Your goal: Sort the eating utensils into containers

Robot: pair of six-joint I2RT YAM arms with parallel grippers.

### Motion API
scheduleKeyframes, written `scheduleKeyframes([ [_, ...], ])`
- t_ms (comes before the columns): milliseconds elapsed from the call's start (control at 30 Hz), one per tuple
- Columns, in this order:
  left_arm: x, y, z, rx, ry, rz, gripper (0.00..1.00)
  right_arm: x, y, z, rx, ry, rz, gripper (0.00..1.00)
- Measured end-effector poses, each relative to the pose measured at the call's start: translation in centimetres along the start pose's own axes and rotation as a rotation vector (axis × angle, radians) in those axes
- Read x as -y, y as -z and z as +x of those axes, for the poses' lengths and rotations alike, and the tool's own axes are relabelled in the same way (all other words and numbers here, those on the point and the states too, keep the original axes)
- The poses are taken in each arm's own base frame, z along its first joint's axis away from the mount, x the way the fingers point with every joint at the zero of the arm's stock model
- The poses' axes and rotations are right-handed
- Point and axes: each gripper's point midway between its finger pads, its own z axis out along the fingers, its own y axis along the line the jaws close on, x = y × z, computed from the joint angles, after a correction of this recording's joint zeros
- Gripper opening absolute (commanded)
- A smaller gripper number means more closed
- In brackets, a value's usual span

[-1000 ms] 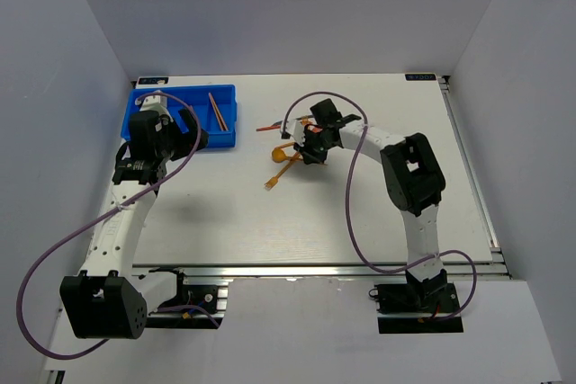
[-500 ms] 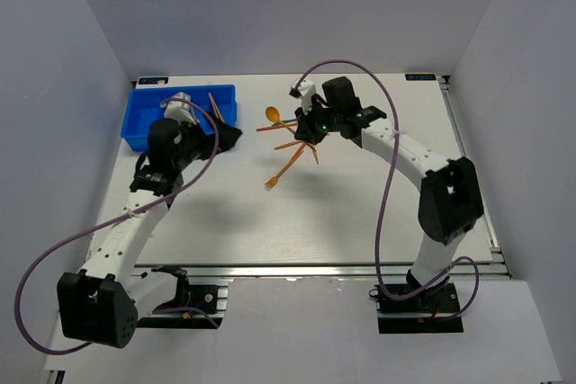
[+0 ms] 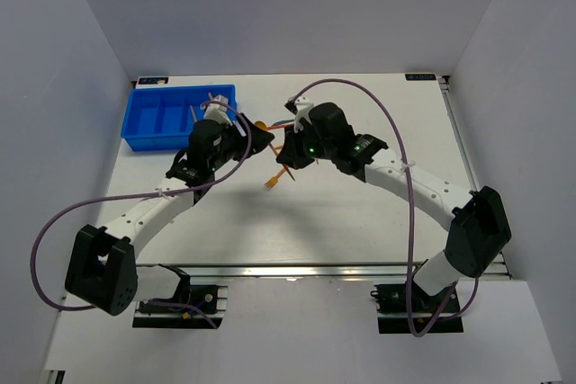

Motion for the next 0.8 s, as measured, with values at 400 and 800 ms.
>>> scheduleKeyframes([
  [400, 2.1, -0.7, -0.4, 0.012, 0.057, 0.082, 0.0, -0.4, -1.6, -0.3, 0.006, -0.062, 0.003, 0.0],
  [800, -5.6, -3.4, -8.4, 0.041, -0.024, -0.267, 0.0, 3.9, 1.3, -1.2, 0.101, -0.14, 0.04, 0.89],
])
